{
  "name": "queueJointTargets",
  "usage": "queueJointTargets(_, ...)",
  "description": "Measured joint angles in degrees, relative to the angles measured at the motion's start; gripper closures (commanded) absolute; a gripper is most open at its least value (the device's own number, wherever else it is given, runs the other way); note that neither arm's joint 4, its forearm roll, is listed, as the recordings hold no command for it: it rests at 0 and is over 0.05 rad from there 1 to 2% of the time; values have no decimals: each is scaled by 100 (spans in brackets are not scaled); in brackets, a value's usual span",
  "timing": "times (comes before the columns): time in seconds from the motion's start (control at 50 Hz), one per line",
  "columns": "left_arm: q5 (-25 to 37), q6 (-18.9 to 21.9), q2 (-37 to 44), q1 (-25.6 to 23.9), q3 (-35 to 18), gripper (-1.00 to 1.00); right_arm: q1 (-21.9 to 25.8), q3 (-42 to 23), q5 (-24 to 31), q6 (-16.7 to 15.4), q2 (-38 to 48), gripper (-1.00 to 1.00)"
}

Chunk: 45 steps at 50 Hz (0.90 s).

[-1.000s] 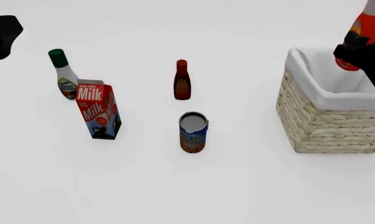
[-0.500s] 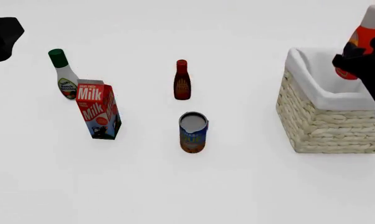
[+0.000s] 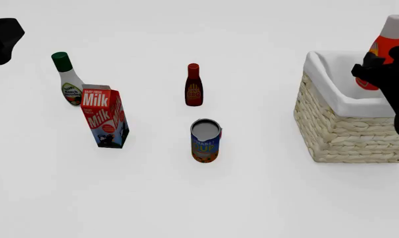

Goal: Pick the ketchup and place it in the basket.

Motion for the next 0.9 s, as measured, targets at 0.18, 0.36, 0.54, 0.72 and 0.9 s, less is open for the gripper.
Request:
queueJointTargets(0.18,5,-8,-10,1,-1,-100,-19,-59,-20,-13,57,100)
queueJointTargets(0.36,19,-15,-35,8,2,-100,-37,-90,-22,6,85,-100)
queueJointTargets(0.54,28,-20,-47,5,-5,-100,-52,-26,41,8,-36,-100)
queueJointTargets(0.72,40,-22,-51,-6,-28,-100,56,66,250,34,-545,-100)
queueJointTargets(0.9,58,-30,-61,-20,-57,-100,245,105,598,62,-1230,-100)
